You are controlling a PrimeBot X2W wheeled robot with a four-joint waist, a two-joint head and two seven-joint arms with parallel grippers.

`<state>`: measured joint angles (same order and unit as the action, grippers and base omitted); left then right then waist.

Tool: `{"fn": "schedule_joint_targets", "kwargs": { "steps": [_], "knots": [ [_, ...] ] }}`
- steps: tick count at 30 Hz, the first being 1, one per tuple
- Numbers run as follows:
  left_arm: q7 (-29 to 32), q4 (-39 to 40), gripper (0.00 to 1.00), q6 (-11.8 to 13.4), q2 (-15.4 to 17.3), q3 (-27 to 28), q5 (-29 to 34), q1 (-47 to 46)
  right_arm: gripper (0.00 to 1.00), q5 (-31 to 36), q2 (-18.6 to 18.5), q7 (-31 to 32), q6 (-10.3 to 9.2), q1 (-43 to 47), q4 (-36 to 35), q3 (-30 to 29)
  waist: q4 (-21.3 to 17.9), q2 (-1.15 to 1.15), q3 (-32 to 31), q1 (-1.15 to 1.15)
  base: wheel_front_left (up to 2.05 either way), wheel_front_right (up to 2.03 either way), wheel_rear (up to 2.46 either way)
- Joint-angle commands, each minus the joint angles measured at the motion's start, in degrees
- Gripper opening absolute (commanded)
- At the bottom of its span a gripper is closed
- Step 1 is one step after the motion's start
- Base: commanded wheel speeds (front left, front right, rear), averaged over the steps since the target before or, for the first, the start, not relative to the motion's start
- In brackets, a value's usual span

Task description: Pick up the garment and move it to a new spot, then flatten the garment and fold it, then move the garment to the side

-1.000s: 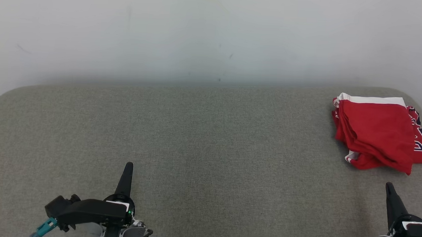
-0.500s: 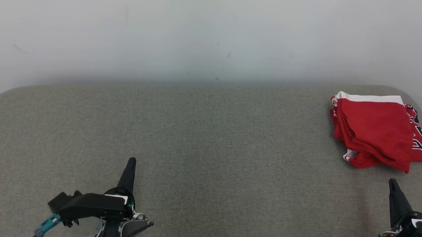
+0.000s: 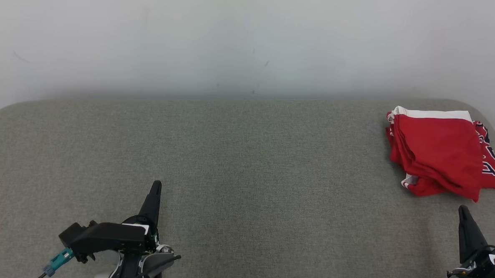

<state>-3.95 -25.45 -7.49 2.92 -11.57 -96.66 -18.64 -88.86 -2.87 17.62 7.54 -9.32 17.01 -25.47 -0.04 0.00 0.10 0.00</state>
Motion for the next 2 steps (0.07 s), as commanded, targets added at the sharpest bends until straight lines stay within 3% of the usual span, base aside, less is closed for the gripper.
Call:
{"fn": "schedule_joint_targets", "kwargs": {
  "steps": [1, 2],
  "knots": [
    [0.05, -0.07, 0.00, 0.01, -0.09, -0.05, -0.34, -0.31, 0.00, -0.13, -0.01, 0.04, -0.10, -0.19, -0.06, -0.04, 0.00, 0.00, 0.00, 0.00, 0.00, 0.00, 0.00],
    [0.05, -0.07, 0.00, 0.01, -0.09, -0.06, -0.34, -0.31, 0.00, -0.13, -0.01, 0.04, -0.10, -0.19, -0.07, -0.03, 0.00, 0.00, 0.00, 0.00, 0.00, 0.00, 0.00]
  ]
}}
